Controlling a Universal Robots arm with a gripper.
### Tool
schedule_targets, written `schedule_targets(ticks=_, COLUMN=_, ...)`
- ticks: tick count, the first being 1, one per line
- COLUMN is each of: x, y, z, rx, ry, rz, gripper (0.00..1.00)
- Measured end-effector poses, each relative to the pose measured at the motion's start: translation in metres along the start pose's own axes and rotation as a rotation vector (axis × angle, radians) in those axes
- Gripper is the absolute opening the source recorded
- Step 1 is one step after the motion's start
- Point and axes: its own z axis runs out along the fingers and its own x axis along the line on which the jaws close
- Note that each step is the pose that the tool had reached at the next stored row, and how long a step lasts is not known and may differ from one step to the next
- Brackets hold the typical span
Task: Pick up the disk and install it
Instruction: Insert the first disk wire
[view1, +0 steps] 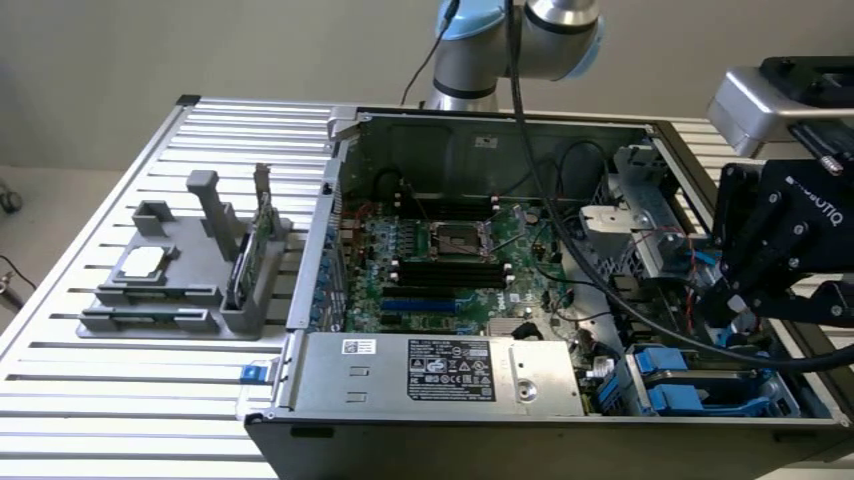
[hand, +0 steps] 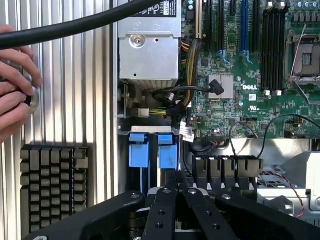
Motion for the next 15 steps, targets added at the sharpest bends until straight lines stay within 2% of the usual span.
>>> schedule_targets(ticks=7, x=0.0, y=-0.0005, z=0.0127, rx=0.0003, ry=0.0035, rz=0.0, gripper=0.13)
schedule_targets(ticks=15, x=0.0, y=-0.001, z=0.0266, rx=0.0009, ry=0.013, rz=0.001, gripper=0.13)
